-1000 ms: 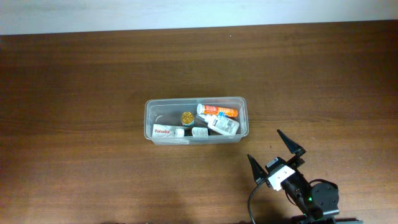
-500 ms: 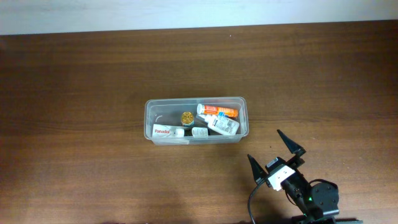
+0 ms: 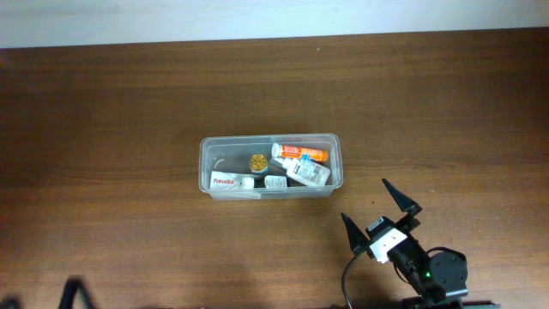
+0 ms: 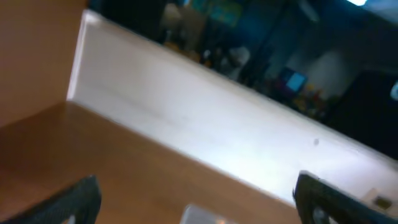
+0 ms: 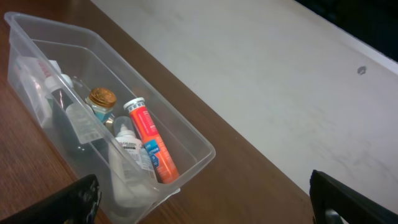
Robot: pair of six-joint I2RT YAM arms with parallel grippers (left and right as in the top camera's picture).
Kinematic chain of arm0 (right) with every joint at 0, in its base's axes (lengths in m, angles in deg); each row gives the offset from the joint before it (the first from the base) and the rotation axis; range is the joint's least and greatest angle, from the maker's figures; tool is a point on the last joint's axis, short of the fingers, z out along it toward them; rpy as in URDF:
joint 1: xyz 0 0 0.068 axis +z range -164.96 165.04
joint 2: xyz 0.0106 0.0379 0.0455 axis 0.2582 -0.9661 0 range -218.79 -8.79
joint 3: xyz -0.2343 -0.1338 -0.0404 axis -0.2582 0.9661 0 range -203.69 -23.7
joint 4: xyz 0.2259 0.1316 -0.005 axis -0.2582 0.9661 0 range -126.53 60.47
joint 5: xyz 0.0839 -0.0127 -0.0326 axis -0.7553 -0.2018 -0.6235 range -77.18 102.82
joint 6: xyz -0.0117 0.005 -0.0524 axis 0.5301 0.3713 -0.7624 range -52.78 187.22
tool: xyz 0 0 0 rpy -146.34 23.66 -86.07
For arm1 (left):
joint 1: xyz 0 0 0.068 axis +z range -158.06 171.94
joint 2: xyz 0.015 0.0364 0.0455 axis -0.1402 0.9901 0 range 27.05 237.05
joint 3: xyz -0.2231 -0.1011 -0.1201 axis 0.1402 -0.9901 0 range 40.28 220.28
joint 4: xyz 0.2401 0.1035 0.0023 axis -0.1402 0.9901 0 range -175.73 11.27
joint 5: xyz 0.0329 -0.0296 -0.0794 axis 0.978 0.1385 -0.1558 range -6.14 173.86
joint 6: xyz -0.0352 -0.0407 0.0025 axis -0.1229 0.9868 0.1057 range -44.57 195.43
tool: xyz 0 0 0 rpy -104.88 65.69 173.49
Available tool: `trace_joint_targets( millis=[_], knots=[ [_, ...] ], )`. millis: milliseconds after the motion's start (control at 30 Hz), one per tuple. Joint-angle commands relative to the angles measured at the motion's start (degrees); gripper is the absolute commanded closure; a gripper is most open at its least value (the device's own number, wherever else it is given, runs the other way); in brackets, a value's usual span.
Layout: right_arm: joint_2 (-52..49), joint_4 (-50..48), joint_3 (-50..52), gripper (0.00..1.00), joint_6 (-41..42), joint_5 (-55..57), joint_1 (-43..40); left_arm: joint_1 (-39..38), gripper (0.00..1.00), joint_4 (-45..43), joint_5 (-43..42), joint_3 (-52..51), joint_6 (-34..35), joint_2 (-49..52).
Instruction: Pack container
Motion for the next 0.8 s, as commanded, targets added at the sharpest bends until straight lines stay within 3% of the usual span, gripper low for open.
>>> trace_joint_targets(
  millis=[0, 400, 767],
  knots=[
    [0.63, 0.35, 0.31, 0.02, -0.15, 0.52, -0.44, 0.2, 0.01, -6.25, -6.58, -9.42, 0.31, -0.42],
    [0.63, 0.35, 0.31, 0.02, -0.15, 0.52, -0.44, 0.2, 0.01, -39.26, -9.42, -48.76, 0.28, -10.58],
    [0.63, 0.35, 0.31, 0.02, -0.15, 0.52, -0.44, 0.2, 0.01, -56.26, -7.72, -72.13, 0.04, -20.28]
  ],
)
